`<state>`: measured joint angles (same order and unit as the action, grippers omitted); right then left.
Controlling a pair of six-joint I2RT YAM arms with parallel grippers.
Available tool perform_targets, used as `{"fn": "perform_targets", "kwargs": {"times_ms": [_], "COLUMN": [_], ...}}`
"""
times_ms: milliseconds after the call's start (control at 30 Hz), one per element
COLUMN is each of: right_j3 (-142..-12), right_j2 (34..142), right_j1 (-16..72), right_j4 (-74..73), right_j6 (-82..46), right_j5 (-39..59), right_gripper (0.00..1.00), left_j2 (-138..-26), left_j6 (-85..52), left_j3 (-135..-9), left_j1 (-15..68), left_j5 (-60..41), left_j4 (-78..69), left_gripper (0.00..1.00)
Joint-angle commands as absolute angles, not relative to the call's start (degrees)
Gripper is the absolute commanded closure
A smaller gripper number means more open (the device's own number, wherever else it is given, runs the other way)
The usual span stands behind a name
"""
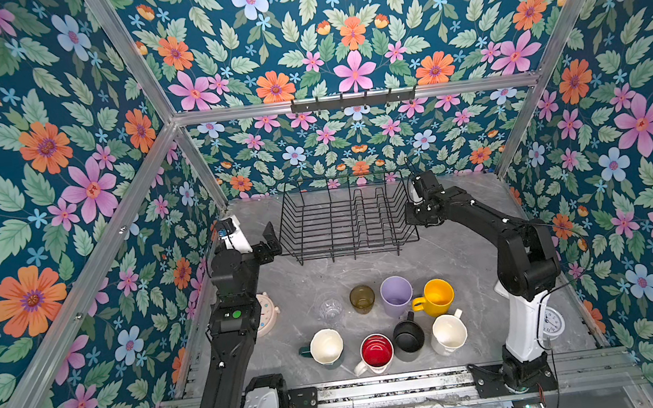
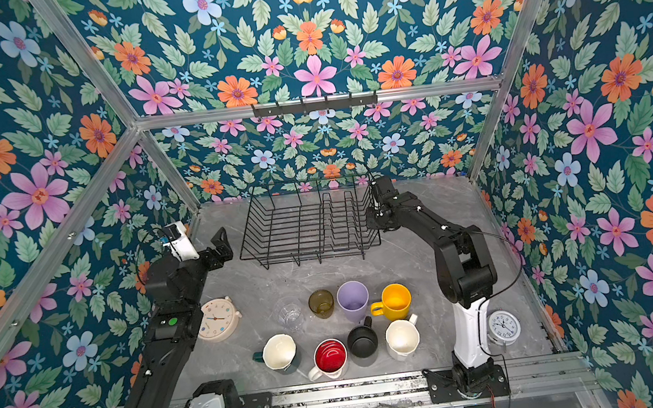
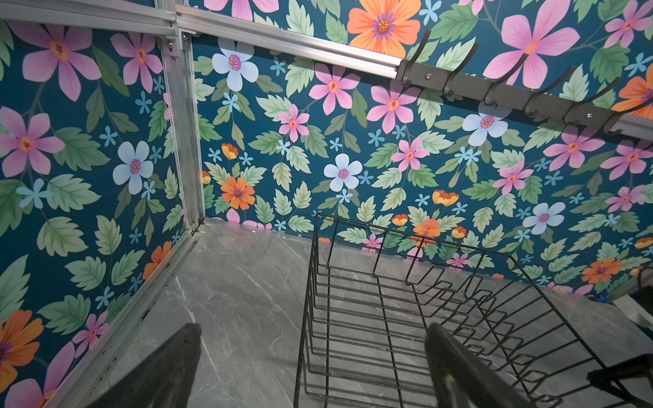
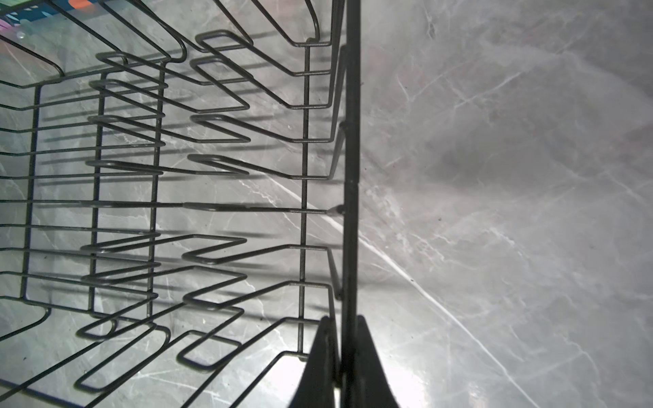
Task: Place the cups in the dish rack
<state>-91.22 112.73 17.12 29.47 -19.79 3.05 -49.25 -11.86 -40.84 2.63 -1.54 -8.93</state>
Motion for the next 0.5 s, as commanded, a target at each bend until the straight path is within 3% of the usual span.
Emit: {"fn": "perform_targets", "kwargs": {"times_ms": [0, 467], "right_j3": [-89.99, -83.79], "right_j2": [111.65, 109.09], "right_j1": [15.92, 12.48], "right_j4": [30.06, 29.00], "right_j6": [-15.75, -11.36], "right_j5": [1.77, 2.30], "right_gripper": [1.00, 1.00], "left_j2": [-49.31, -49.75], "left_j6": [-11.95, -12.20], "left_j3": [-41.04, -41.03], "left_j1": [2.47, 2.29], "left_j5": [-2.03, -2.24], "left_j4": [-8.61, -8.56], "left_gripper": [0.00, 0.00]}}
